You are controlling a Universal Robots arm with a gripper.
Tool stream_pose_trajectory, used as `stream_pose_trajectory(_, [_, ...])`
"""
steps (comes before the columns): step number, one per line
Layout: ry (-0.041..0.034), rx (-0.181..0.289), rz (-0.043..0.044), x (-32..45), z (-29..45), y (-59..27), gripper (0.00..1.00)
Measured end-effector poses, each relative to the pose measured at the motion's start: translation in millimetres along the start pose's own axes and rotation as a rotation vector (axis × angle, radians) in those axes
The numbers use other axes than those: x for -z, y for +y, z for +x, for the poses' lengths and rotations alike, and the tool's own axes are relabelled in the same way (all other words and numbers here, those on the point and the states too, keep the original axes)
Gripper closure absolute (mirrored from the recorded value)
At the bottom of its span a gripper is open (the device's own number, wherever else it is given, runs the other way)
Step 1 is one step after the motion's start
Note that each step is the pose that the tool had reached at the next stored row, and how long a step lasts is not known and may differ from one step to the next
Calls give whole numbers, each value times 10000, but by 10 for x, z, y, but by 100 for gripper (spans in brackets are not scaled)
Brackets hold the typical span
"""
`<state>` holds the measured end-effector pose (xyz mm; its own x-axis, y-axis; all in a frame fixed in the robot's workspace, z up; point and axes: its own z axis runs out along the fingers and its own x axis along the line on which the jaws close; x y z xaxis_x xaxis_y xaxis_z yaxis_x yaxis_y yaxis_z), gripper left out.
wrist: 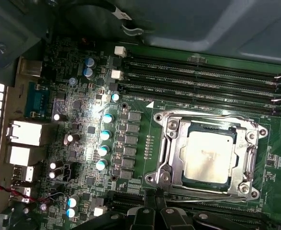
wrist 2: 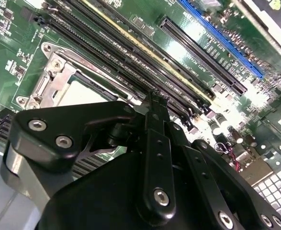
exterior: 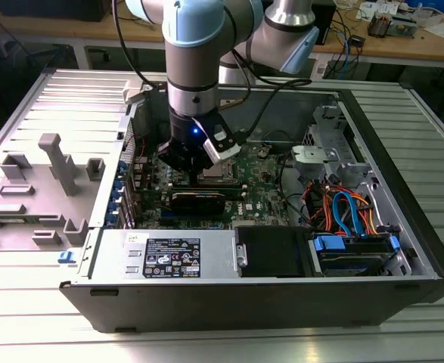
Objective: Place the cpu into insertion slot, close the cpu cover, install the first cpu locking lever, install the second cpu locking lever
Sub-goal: 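Install the second cpu locking lever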
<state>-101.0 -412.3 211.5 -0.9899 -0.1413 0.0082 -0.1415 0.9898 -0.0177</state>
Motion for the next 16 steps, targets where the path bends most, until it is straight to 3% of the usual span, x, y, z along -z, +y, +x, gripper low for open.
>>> stream_pose_trajectory(16, [-27, 6, -190, -39, 3, 5, 89])
